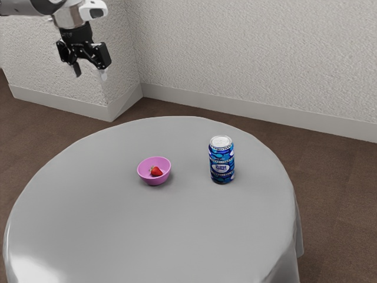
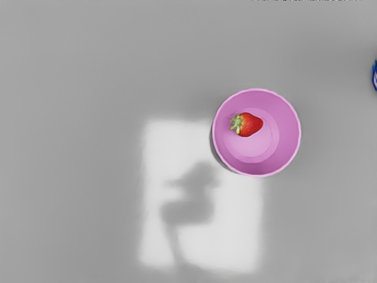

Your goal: Take strawberry from the bowl

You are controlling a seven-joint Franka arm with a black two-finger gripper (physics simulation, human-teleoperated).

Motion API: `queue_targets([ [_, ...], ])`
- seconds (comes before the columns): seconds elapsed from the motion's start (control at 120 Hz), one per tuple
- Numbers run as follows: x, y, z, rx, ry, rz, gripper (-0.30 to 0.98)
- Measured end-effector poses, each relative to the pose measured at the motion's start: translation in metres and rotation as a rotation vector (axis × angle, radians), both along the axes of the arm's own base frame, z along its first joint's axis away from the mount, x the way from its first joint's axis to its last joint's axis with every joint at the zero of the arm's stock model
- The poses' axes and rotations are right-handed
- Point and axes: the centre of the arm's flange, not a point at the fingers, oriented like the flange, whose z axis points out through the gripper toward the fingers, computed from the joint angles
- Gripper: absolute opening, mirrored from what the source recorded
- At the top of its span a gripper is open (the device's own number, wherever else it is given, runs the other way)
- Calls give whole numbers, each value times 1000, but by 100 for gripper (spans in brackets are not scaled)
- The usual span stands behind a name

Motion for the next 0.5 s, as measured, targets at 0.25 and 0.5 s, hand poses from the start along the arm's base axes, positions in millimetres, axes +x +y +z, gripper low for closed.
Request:
queue_targets([
  [0.25, 4, -16, 20, 14, -46, -40, 67],
  [0.5, 19, -30, 4, -14, -71, 42, 67],
])
